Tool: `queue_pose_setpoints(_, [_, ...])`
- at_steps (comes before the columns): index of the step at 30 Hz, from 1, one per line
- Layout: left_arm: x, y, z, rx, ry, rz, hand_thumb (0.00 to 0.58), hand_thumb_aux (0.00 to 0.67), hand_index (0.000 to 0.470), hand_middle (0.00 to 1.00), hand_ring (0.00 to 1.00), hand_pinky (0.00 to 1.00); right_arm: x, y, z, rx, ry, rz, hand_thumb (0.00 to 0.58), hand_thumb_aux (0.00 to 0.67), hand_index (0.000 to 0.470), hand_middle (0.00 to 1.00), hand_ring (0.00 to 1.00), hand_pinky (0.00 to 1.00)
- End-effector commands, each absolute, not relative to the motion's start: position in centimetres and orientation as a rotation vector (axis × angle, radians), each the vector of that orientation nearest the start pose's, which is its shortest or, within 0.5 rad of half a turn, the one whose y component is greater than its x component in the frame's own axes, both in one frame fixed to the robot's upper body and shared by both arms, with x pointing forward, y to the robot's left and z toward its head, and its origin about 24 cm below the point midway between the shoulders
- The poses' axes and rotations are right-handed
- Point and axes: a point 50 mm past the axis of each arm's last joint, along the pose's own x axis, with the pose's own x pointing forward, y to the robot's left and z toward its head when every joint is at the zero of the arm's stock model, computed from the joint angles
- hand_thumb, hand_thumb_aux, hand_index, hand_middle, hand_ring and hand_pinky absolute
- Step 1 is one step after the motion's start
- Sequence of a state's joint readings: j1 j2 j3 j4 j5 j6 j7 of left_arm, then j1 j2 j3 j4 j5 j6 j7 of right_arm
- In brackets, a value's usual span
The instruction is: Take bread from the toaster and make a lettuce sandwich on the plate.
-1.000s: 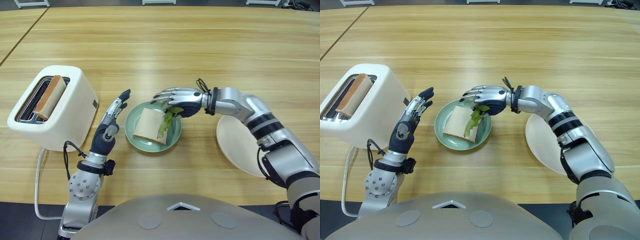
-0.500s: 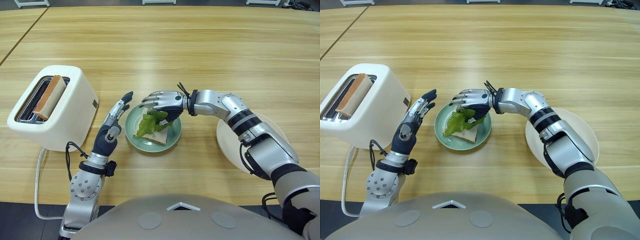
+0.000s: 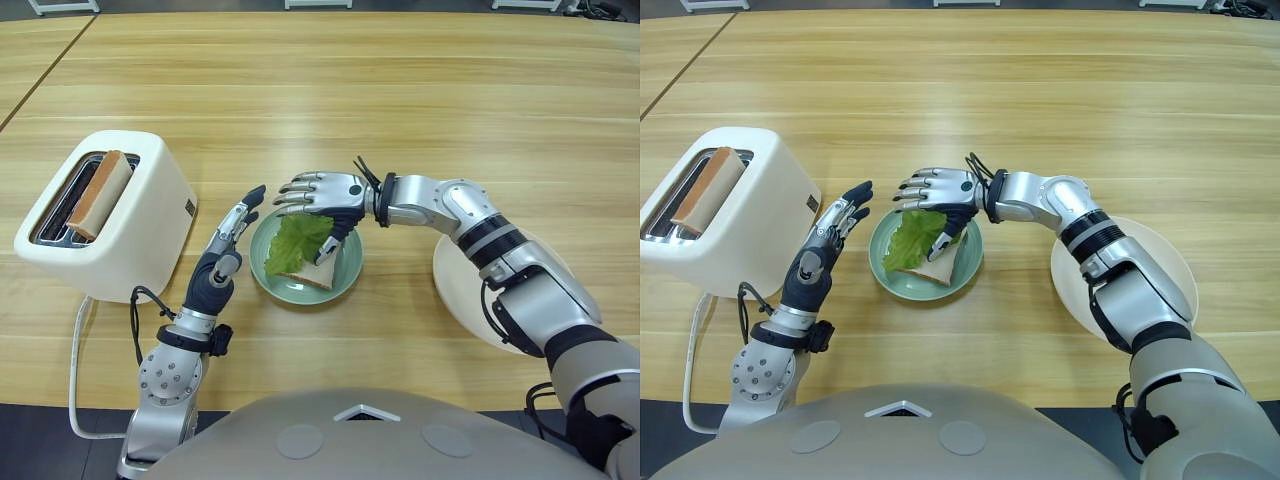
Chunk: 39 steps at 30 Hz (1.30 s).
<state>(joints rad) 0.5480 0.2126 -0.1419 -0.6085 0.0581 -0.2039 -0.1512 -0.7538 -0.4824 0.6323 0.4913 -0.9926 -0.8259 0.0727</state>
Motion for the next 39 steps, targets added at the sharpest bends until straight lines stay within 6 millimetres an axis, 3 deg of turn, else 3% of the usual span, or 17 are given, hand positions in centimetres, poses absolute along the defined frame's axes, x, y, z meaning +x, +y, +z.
queue_pose_setpoints(1, [14.3,14.8,10.4,0.239,-0.274,-0.254,0.0,0.0,0.0,0.0,0.0,0.0,30.4,-7.7,10.6,-1.588,-0.886,1.102,0.0,0.0,0.0,0.0,0.0,0.0])
queue_pose_setpoints(5, [14.3,15.6,14.8,0.374,-0.388,-0.199,0.0,0.0,0.0,0.0,0.0,0.0,29.9,-10.1,12.9,-1.447,-0.873,0.986,0.0,0.0,0.0,0.0,0.0,0.0])
queue_pose_setpoints(8, [13.6,17.6,18.6,0.74,-0.479,-0.094,0.0,0.0,0.0,0.0,0.0,0.0,28.5,-12.9,14.1,-1.324,-0.835,0.914,0.0,0.0,0.0,0.0,0.0,0.0])
queue_pose_setpoints(10, [13.5,19.6,20.1,1.001,-0.454,-0.017,0.0,0.0,0.0,0.0,0.0,0.0,27.0,-14.6,14.2,-1.258,-0.787,0.888,0.0,0.0,0.0,0.0,0.0,0.0])
queue_pose_setpoints(14, [13.5,23.8,21.4,1.314,-0.255,0.147,0.0,0.0,0.0,0.0,0.0,0.0,23.4,-15.9,13.1,-1.15,-0.696,0.882,0.0,0.0,0.0,0.0,0.0,0.0])
queue_pose_setpoints(19, [13.4,28.5,20.3,1.474,-0.003,0.263,0.0,0.0,0.0,0.0,0.0,0.0,21.2,-16.1,12.9,-1.007,-0.648,0.845,0.0,0.0,0.0,0.0,0.0,0.0])
queue_pose_setpoints(24, [14.0,29.6,16.9,1.49,0.133,0.186,0.0,0.0,0.0,0.0,0.0,0.0,20.7,-16.2,12.8,-0.968,-0.625,0.834,0.0,0.0,0.0,0.0,0.0,0.0])
queue_pose_setpoints(29, [14.3,30.5,15.6,1.493,0.188,0.186,0.018,0.011,0.007,0.0,0.0,0.0,20.8,-16.1,12.2,-0.985,-0.612,0.843,0.0,0.0,0.0,0.0,0.0,0.0])
queue_pose_setpoints(31, [14.5,30.7,15.4,1.491,0.188,0.187,0.079,0.047,0.033,0.0,0.0,0.0,20.8,-16.1,12.1,-0.994,-0.61,0.842,0.0,0.0,0.0,0.0,0.0,0.0])
queue_pose_setpoints(33, [14.6,31.0,15.3,1.492,0.189,0.195,0.198,0.126,0.088,0.0,0.0,0.0,20.8,-16.2,11.9,-1.001,-0.606,0.84,0.0,0.0,0.0,0.0,0.0,0.0])
queue_pose_setpoints(34, [14.7,31.0,15.3,1.493,0.184,0.198,0.281,0.189,0.133,0.0,0.0,0.0,20.8,-16.3,11.8,-1.003,-0.603,0.839,0.0,0.0,0.0,0.0,0.0,0.0])
queue_pose_setpoints(35, [14.8,31.0,15.3,1.494,0.177,0.197,0.328,0.229,0.16,0.0,0.0,0.0,20.7,-16.4,11.7,-1.005,-0.6,0.835,0.0,0.0,0.0,0.0,0.0,0.0])
queue_pose_setpoints(36, [15.0,31.0,15.4,1.494,0.168,0.199,0.443,0.344,0.241,0.0,0.0,0.0,20.7,-16.5,11.7,-1.008,-0.597,0.83,0.0,0.0,0.0,0.0,0.0,0.0])
queue_pose_setpoints(39, [15.2,31.1,15.4,1.493,0.158,0.203,0.478,0.389,0.273,0.0,0.0,0.0,20.7,-16.6,11.6,-1.015,-0.595,0.822,0.0,0.0,0.0,0.0,0.0,0.0])
